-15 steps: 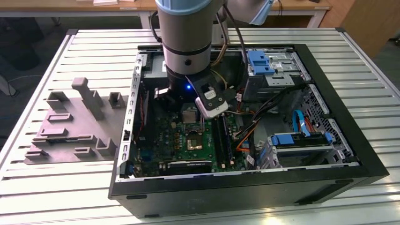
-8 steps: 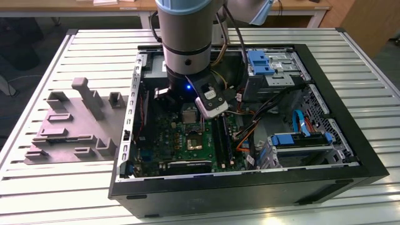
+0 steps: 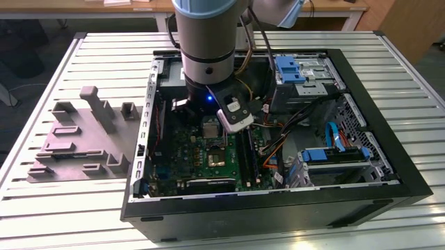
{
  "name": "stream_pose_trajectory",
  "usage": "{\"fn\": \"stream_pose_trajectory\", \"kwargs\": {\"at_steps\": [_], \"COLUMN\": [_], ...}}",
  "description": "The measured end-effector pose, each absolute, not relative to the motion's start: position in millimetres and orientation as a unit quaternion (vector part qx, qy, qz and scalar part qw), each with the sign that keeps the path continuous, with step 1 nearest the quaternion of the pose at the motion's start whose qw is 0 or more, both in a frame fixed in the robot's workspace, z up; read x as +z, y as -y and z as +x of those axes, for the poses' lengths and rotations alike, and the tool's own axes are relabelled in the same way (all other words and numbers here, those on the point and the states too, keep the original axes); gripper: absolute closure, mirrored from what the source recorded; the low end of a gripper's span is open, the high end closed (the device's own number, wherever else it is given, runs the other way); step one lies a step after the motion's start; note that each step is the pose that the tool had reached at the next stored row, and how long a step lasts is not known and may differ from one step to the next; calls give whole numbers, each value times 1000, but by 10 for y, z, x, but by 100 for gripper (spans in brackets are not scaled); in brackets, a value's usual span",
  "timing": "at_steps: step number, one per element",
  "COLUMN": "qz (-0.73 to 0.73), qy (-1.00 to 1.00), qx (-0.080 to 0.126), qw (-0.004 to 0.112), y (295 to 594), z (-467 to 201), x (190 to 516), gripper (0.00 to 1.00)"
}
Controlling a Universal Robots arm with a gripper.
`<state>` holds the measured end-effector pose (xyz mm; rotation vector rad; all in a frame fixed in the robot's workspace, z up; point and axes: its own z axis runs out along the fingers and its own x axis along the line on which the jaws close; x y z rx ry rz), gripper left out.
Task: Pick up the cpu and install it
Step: 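Place the cpu into insertion slot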
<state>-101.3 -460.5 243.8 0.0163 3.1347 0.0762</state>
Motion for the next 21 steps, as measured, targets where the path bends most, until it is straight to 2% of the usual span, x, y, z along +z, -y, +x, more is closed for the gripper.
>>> {"fn": "stream_pose_trajectory", "kwargs": {"at_steps": [5, 21], "qz": [5, 5], "qy": [-1000, -1000], "qx": [24, 24], "qw": [3, 3], "y": [4730, 4810], "z": [-1008, -943], "x": [2416, 2206], "gripper": [53, 53]}}
